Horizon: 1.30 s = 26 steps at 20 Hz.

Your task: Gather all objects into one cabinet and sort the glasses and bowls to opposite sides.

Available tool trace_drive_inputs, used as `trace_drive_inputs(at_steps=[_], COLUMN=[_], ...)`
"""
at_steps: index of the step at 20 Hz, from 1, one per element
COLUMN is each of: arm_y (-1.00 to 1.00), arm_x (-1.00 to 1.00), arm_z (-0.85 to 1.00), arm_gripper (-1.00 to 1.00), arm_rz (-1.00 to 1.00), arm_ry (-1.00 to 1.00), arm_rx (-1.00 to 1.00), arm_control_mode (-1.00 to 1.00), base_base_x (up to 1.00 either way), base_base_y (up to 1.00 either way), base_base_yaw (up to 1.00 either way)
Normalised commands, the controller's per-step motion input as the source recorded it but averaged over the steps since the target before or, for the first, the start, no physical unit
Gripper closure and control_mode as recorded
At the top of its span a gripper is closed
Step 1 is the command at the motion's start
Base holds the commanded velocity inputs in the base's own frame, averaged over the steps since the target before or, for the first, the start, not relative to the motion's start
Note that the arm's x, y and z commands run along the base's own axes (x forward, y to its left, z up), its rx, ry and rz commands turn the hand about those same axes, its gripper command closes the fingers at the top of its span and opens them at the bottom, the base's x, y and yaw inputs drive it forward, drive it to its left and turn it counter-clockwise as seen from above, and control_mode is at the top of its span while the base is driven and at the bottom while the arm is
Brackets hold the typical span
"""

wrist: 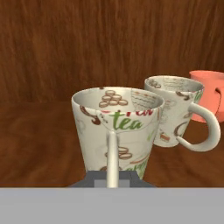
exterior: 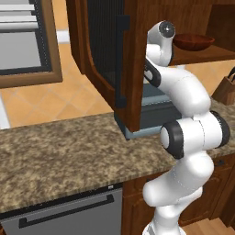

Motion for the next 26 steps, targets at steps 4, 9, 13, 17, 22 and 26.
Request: trace_drive_inputs(at_steps=[4,9,13,17,22,26], arm_y=[0.00,0.00,0.00,0.00,0.00,0.00], arm_x=[0.07,0.15,0.19,0.14,0.21,0.19], arm_z=[-0.06,-0.09,-0.14,-0.15,-0.16,-0.17], arm_gripper=[1.00,1.00,1.00,1.00,1.00,1.00], arm_rz=[0.00,0.00,0.00,0.00,0.00,0.00], arm_ry=[0.00,0.00,0.00,0.00,0.00,0.00], arm_rx=[0.00,0.00,0.00,0.00,0.00,0.00], arm_control_mode=[-1.00,-1.00,-1.00,-1.00,-1.00,-1.00], base_base_x=[0.00,0.00,0.00,0.00,0.00,0.00], base_base_y=[0.00,0.00,0.00,0.00,0.00,0.00], base_base_yaw=[0.00,0.00,0.00,0.00,0.00,0.00])
